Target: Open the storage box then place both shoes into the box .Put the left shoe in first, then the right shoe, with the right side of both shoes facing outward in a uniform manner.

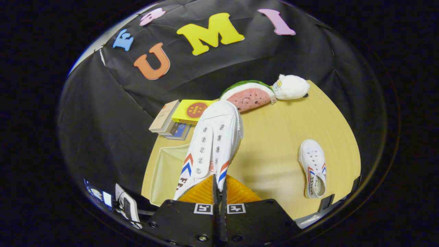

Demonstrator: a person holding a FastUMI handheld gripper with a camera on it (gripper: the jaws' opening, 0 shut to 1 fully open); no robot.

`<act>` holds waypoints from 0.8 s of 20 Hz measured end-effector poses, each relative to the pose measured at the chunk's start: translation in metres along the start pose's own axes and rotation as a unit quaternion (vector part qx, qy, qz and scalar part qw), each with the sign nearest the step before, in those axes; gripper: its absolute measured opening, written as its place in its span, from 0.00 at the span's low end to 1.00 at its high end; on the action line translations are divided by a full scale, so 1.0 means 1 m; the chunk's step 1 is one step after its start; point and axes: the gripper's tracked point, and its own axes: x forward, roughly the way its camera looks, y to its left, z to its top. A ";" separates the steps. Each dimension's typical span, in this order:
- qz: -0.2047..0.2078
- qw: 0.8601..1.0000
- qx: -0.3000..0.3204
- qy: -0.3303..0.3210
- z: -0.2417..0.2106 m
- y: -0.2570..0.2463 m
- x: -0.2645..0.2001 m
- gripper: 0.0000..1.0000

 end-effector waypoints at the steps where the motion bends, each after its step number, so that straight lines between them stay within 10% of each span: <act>1: 0.007 1.000 -0.001 -0.001 0.000 0.017 0.002 0.00; 16: 0.006 0.997 -0.033 0.071 -0.095 0.137 0.115 0.00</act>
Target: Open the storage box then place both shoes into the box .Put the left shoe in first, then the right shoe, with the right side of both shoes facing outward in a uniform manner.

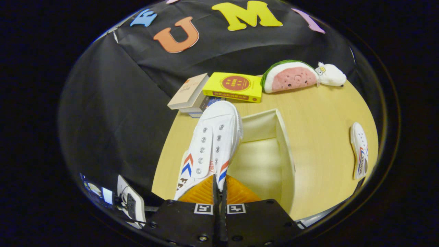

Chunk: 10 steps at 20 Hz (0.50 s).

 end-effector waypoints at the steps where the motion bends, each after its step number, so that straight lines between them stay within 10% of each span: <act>1: -0.004 1.000 0.001 0.005 -0.004 0.001 0.006 0.00; 10: -0.038 0.999 -0.029 0.015 -0.017 -0.001 0.019 0.00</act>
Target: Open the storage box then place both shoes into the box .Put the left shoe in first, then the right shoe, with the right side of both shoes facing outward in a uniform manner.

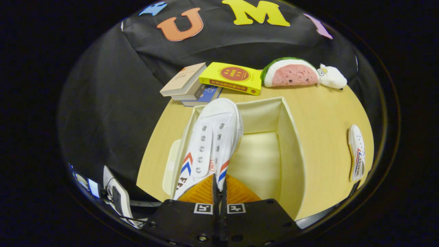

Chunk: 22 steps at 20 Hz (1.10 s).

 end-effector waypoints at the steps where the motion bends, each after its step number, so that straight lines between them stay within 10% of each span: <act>1: 0.000 1.000 -0.001 0.003 -0.003 0.001 0.000 0.00; 8: -0.001 1.000 0.001 0.004 -0.007 0.011 0.010 0.06; 14: 0.006 1.000 0.012 -0.026 0.004 0.006 -0.003 0.86; 22: -0.041 0.988 -0.037 -0.142 0.035 -0.038 -0.085 0.96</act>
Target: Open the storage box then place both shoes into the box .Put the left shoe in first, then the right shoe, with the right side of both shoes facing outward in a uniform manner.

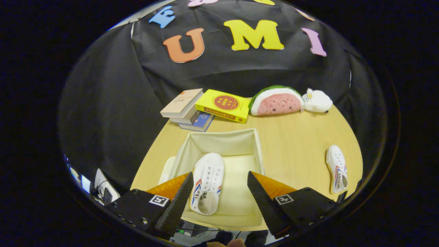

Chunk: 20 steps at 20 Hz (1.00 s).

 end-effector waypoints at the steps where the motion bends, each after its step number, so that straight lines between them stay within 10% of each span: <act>1: -0.010 1.000 -0.010 -0.019 0.007 -0.012 -0.012 0.96; 20: -0.124 0.988 0.037 -0.086 -0.004 -0.340 -0.113 0.96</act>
